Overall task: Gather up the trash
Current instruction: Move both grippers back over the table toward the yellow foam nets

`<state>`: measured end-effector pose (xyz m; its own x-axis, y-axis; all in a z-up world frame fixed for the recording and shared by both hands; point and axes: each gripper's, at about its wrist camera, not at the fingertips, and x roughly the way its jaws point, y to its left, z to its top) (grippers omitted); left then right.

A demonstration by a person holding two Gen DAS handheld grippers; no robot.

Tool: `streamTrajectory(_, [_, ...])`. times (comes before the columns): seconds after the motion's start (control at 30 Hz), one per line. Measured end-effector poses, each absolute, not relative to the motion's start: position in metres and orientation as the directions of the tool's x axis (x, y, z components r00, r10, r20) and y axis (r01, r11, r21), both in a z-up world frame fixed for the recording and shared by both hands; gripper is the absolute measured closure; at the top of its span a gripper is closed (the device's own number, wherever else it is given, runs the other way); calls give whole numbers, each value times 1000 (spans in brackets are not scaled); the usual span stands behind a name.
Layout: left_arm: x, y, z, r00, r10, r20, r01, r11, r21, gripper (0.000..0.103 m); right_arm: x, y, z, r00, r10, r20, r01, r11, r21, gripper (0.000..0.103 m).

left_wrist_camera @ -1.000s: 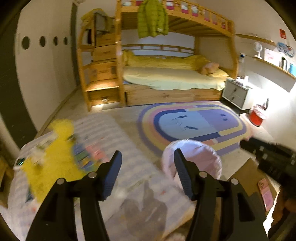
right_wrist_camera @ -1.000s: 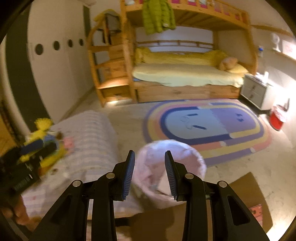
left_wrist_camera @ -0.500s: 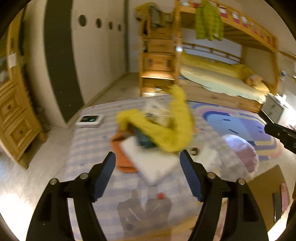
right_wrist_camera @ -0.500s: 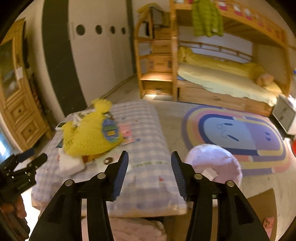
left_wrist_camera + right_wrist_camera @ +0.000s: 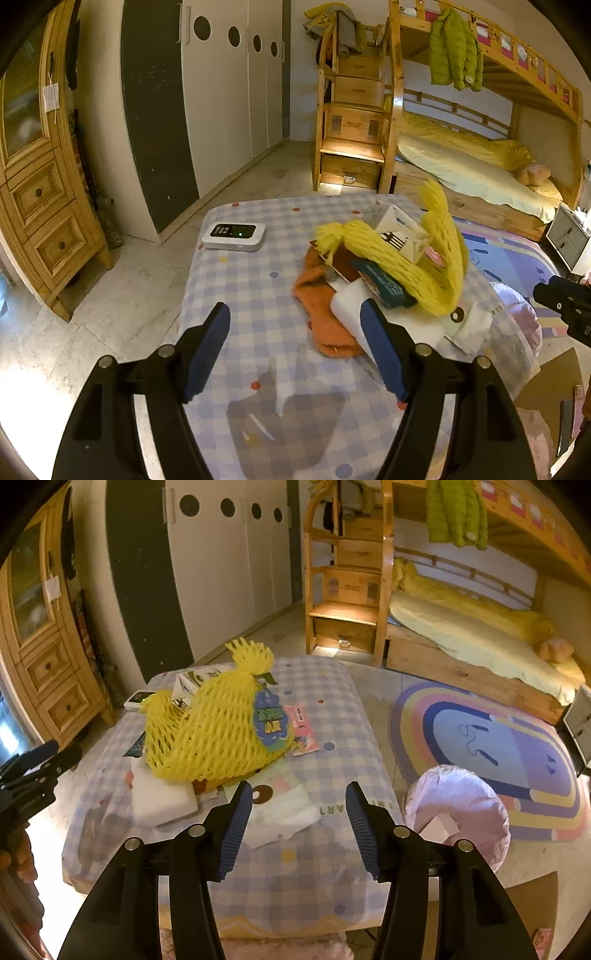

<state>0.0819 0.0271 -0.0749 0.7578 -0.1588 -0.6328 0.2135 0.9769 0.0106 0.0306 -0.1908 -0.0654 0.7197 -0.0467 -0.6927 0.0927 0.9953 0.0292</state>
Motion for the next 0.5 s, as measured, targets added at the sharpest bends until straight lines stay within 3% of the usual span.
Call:
streamTrajectory(0.27, [100, 26, -73, 760, -167, -628, 237, 971, 28, 27, 46, -180, -58, 735, -44, -676, 83, 996, 25, 49])
streamTrajectory(0.4, [108, 28, -71, 766, -152, -624, 211, 977, 22, 26, 60, -168, -56, 737, -14, -676, 49, 998, 33, 38])
streamTrajectory(0.5, [110, 36, -69, 773, -131, -620, 177, 984, 14, 23, 77, -156, -54, 743, 10, -669, -1, 1000, 14, 37])
